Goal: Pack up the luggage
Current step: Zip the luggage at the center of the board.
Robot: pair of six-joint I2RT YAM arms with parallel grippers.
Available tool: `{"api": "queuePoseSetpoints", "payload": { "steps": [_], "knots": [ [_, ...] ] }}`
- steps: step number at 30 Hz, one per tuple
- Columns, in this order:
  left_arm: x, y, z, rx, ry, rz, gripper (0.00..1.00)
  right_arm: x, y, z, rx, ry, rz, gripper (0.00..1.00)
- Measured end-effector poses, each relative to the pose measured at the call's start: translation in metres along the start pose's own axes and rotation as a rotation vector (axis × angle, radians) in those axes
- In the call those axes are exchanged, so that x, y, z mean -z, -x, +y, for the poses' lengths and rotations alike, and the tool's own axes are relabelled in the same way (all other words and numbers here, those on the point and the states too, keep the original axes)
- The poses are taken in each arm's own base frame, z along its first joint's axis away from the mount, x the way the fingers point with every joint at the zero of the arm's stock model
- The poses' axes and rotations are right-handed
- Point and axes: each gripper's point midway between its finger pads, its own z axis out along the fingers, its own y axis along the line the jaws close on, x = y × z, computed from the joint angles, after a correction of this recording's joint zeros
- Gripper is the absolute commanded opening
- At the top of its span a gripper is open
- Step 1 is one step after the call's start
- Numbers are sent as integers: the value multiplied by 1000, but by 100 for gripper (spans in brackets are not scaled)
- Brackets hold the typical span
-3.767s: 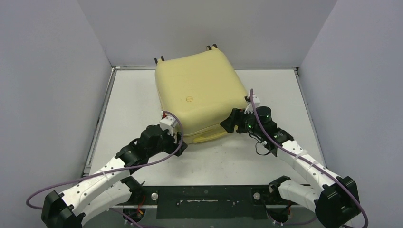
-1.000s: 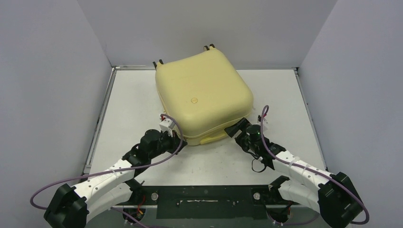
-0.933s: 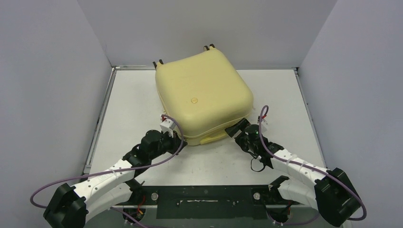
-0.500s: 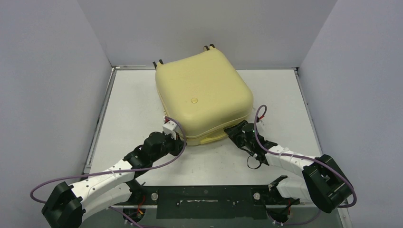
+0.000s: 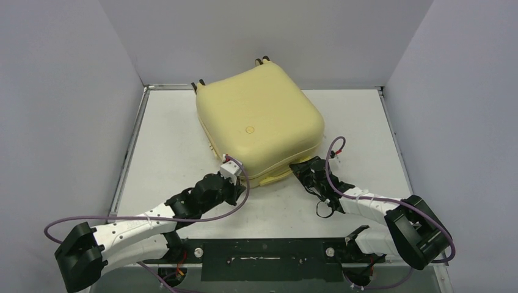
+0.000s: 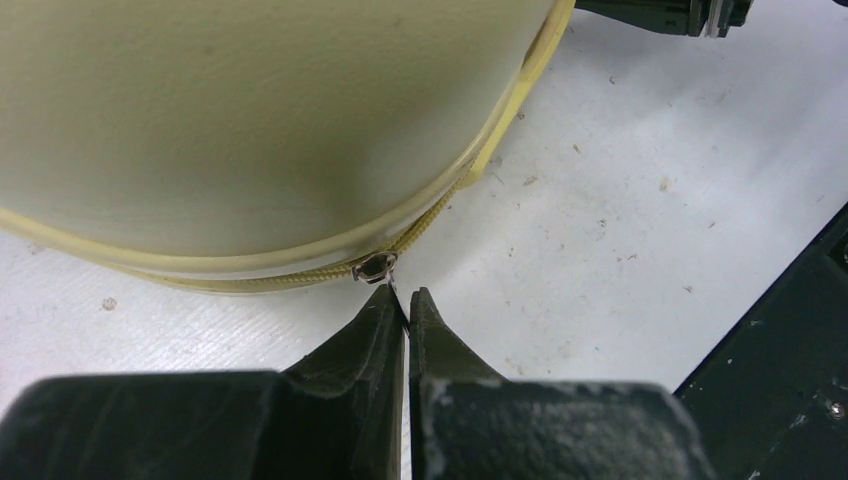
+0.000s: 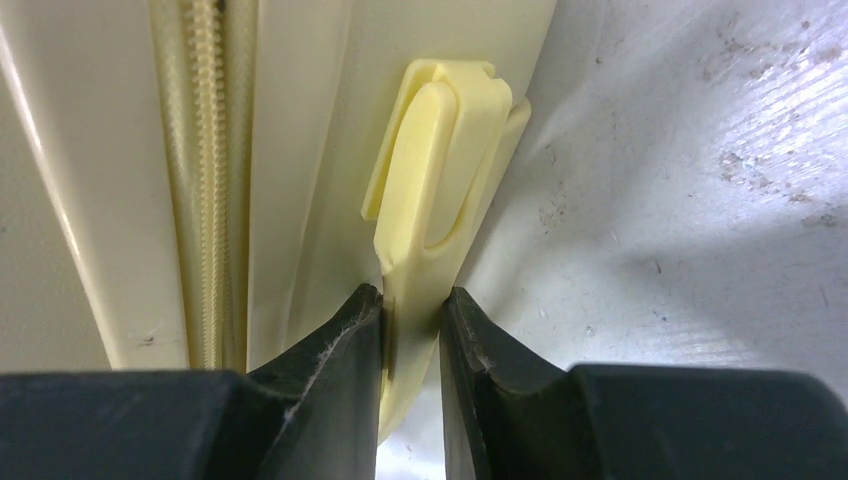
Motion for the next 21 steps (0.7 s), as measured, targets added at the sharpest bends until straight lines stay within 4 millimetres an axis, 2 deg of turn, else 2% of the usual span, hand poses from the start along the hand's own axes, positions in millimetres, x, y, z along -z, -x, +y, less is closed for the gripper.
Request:
{"api": "queuePoseSetpoints", "payload": {
  "steps": [12,21],
  "knots": [
    [-19,-1,-26,-79,-28,52,0,-2,1,0,8,-8,-72,0],
    [-54,14,-52,-140,-78,73,0,-5,-1,-2,12,-19,-120,0]
  ]
}}
